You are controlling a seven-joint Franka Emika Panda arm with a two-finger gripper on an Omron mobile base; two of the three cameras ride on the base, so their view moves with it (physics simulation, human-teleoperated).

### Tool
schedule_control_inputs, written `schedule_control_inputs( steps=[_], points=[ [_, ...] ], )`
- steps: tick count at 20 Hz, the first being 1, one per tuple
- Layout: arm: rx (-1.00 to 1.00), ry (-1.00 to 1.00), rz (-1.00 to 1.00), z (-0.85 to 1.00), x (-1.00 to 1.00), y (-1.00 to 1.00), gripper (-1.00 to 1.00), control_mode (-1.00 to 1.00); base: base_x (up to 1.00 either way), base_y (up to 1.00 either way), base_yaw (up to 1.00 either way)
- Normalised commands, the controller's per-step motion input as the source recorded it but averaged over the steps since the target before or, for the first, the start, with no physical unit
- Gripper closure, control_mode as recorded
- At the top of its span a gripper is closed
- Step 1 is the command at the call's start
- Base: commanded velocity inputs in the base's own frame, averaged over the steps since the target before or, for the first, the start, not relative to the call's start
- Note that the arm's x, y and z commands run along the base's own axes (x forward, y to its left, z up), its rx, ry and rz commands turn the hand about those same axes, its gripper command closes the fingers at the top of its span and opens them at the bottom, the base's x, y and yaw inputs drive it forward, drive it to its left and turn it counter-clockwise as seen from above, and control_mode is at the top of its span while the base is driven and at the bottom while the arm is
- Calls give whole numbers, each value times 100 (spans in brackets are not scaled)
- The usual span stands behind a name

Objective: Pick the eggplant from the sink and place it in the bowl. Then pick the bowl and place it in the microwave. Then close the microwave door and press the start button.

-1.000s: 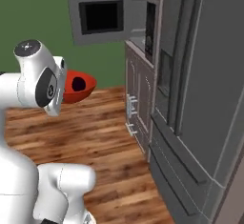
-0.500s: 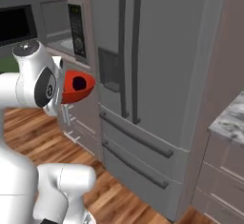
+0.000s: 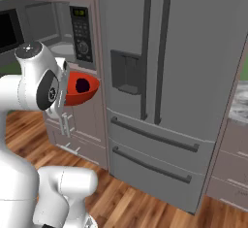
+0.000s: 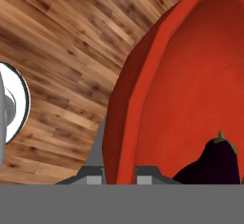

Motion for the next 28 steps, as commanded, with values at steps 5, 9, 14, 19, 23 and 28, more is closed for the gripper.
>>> schedule_control_inputs(
  steps=[5,9,14,19,23,28],
  points=[
    [0,0,0,0,0,0,100,100,7,100,-32],
    [0,0,0,0,0,0,100,100,16,99,-31],
    [0,0,0,0,0,0,100,100,14,84,-31],
    [0,0,0,0,0,0,100,100,27,62,-31],
    [0,0,0,0,0,0,100,100,30,75,-30],
    [0,0,0,0,0,0,100,100,42,61,-23]
  ],
)
